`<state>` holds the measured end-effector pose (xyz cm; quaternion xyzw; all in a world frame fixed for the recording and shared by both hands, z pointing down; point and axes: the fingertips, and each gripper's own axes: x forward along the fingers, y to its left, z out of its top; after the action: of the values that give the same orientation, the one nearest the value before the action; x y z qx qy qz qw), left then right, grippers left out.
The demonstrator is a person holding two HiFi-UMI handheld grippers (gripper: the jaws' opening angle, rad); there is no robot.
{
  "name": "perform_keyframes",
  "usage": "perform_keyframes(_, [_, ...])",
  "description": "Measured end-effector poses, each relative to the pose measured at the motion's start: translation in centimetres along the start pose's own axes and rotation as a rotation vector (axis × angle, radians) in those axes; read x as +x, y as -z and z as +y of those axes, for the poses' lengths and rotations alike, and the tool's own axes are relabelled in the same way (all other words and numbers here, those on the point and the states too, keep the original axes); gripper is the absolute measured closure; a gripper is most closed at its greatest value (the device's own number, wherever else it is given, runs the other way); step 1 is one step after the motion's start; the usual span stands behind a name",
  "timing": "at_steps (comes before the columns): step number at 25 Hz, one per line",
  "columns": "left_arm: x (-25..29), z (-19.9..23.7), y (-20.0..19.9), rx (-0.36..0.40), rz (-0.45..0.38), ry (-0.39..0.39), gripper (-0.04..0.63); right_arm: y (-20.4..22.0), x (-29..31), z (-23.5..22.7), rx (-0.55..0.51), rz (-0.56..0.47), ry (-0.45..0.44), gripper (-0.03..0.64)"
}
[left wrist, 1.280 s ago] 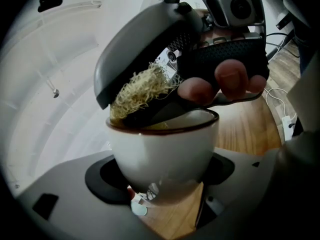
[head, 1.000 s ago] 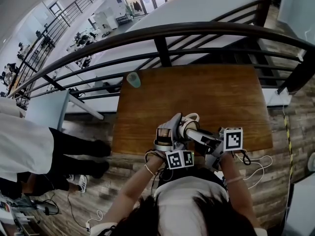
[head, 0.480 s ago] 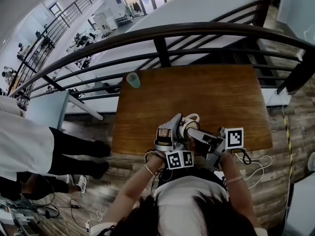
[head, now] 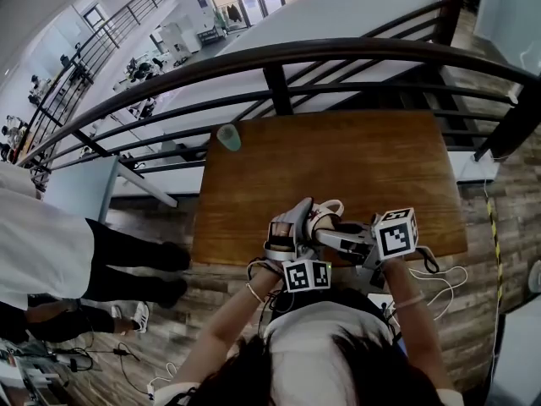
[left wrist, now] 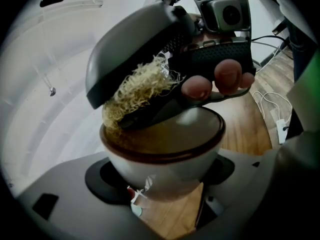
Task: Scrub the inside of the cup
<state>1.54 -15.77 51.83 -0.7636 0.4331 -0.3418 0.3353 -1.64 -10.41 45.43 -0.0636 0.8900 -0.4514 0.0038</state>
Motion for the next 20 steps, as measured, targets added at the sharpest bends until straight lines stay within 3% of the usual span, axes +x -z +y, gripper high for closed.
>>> perform_keyframes(20, [-1.6,-0.9,1.3,0.053,0.018,0.053,0.192,3.8,1.9,0.2,-0.276,0.367,0.111,0.542])
